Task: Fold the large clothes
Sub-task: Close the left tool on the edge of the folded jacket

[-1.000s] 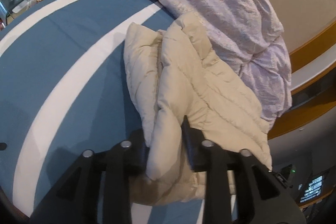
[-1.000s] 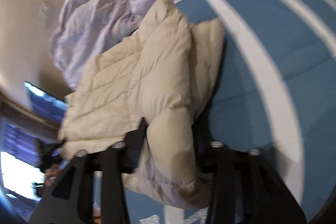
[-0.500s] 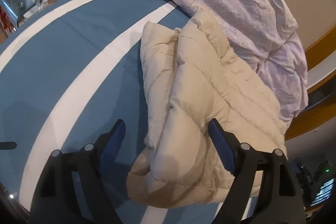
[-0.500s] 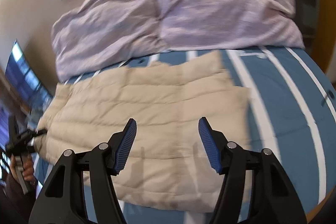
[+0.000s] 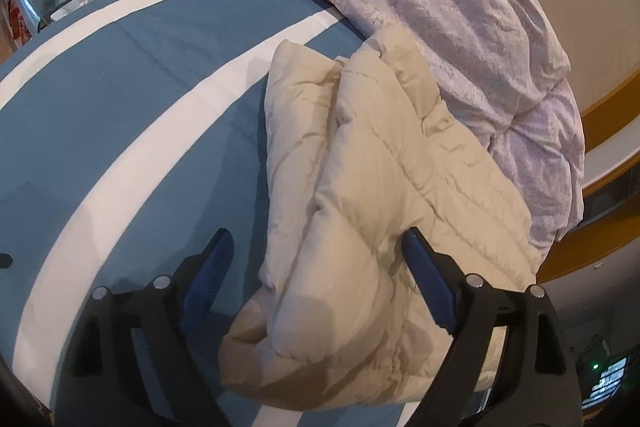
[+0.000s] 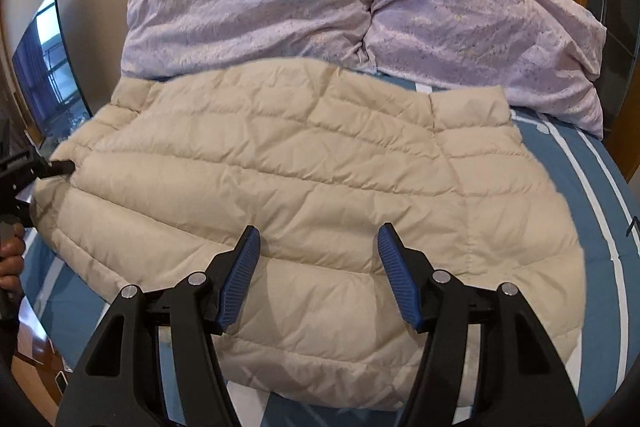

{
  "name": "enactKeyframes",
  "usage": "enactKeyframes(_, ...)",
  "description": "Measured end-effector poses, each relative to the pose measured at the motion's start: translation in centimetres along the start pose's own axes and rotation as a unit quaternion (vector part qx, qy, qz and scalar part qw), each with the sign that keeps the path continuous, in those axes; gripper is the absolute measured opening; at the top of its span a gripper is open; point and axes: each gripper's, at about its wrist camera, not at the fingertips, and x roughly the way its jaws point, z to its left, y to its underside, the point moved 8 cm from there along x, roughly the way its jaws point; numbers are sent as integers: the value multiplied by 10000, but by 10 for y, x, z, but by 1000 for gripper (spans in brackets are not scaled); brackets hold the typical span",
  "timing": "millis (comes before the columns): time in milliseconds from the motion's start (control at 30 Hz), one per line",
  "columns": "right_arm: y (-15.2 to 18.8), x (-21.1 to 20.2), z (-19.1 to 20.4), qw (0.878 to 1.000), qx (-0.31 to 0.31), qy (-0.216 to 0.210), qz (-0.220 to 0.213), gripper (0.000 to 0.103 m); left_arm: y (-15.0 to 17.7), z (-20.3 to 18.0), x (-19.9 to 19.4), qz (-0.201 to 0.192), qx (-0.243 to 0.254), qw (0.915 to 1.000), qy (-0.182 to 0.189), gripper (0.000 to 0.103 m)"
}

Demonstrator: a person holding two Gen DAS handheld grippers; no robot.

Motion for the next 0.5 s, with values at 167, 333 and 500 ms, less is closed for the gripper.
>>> enactKeyframes(167, 9, 20, 2, 9997, 35, 14, 235, 64, -1, -4, 6, -18, -106, 9999, 94, 70)
enactKeyframes(333, 15, 29, 5, 9993, -36, 107, 364, 64, 1, -8, 12, 15, -179, 9996, 195, 61)
enactKeyframes(500, 18, 33, 6, 9989, -48, 133, 450, 65, -1, -11, 15, -19, -318, 9992, 243, 71)
